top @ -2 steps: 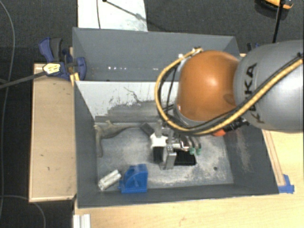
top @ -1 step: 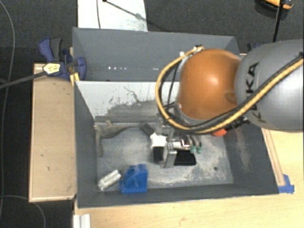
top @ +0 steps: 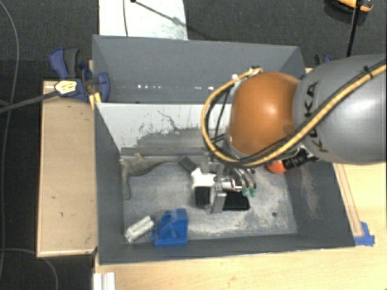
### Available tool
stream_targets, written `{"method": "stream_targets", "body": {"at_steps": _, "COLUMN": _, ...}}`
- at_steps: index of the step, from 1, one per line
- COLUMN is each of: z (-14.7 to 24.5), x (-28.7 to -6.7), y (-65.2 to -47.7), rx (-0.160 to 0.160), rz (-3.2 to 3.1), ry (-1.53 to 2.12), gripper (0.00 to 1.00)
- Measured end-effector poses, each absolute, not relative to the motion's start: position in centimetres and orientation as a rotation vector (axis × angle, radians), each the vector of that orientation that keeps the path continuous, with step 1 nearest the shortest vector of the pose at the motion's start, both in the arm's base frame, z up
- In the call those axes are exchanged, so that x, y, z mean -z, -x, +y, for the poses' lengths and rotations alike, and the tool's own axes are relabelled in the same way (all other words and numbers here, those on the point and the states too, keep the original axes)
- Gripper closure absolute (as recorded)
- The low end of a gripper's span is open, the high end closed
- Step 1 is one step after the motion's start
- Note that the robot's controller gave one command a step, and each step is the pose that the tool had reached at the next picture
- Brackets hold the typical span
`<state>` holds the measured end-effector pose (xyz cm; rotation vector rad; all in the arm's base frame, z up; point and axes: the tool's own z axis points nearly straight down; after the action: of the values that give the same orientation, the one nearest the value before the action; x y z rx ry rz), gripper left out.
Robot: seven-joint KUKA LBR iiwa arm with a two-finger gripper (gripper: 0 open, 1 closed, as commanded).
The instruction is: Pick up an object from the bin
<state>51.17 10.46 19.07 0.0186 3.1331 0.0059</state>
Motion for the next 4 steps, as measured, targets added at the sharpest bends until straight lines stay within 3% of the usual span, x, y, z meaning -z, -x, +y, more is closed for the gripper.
{"method": "stream_targets", "body": {"at_steps": 1, "z": 7.7, "x": -14.2, "y": -54.5, "rx": -0.003, "rz": 3.134, "ry": 0.038, "gripper": 0.0}}
{"method": "stream_targets", "body": {"at_steps": 2, "z": 6.8, "x": -11.7, "y": -56.0, "rx": -0.002, "rz": 3.123, "ry": 0.276, "gripper": 0.0}}
{"method": "stream_targets", "body": {"at_steps": 3, "z": 5.3, "x": -11.7, "y": -56.2, "rx": -0.004, "rz": 3.121, "ry": 0.281, "gripper": 0.0}}
{"method": "stream_targets", "body": {"at_steps": 4, "z": 5.1, "x": -10.7, "y": -56.7, "rx": -0.005, "rz": 3.131, "ry": -0.152, "gripper": 0.0}}
